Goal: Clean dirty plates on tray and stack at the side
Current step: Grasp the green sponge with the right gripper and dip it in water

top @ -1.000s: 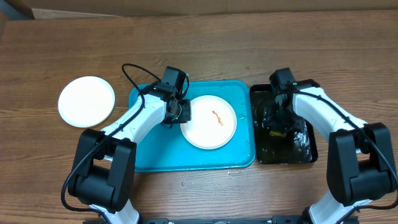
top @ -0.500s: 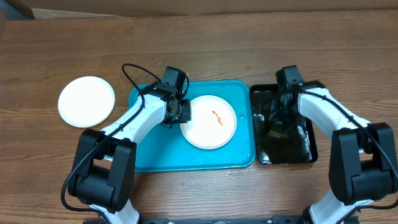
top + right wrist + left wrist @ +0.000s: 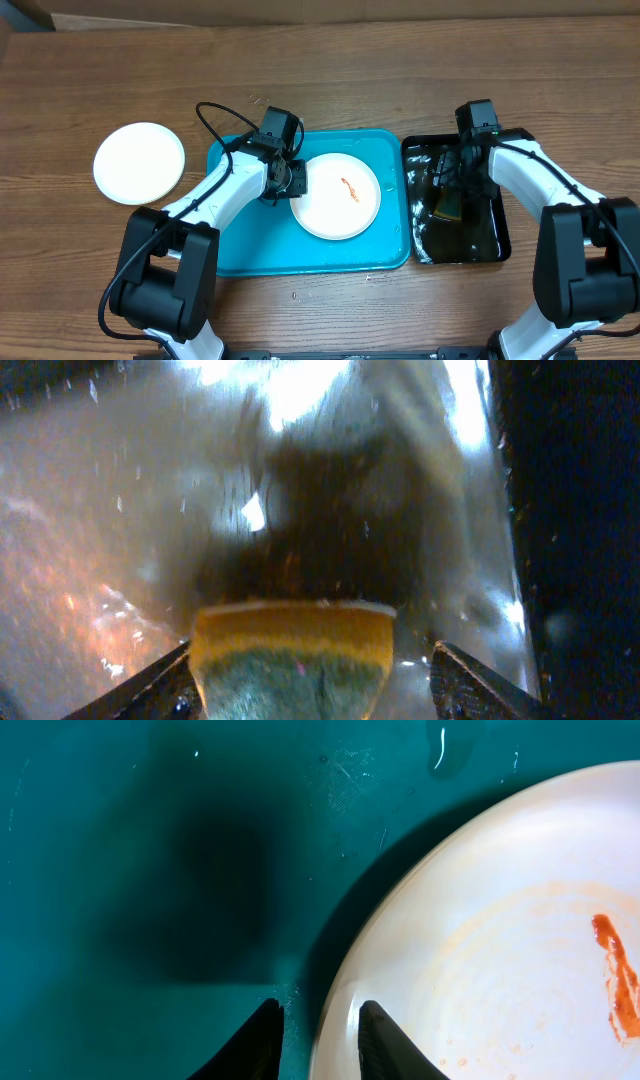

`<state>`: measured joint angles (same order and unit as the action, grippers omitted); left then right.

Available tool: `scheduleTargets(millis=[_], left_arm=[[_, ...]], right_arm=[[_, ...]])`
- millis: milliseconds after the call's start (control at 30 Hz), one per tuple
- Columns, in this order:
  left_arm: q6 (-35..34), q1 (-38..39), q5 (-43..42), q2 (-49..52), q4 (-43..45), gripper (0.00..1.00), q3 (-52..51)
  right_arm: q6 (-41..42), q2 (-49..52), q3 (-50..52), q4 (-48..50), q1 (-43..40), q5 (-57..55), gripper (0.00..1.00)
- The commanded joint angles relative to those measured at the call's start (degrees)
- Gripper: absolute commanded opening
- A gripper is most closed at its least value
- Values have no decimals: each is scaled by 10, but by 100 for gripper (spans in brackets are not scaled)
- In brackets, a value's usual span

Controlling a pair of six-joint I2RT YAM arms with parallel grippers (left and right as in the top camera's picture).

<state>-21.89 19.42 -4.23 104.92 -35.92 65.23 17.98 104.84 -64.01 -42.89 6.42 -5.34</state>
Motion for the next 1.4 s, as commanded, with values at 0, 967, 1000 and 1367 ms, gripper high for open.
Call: scheduleTargets(millis=[0, 967, 1000, 1367], left_arm=[[9, -3, 4, 8, 2, 27, -2], [16, -3, 27, 26, 15, 13, -2], [16, -3, 27, 25, 15, 7, -1], [8, -12, 28, 26, 3, 16, 24]], right_arm=[[8, -2, 1, 20, -2, -6, 28], [-1, -2, -43, -106, -2, -6, 62], [-1, -2, -43, -101, -2, -6, 62], [1, -2, -42, -85, -2, 18, 61]])
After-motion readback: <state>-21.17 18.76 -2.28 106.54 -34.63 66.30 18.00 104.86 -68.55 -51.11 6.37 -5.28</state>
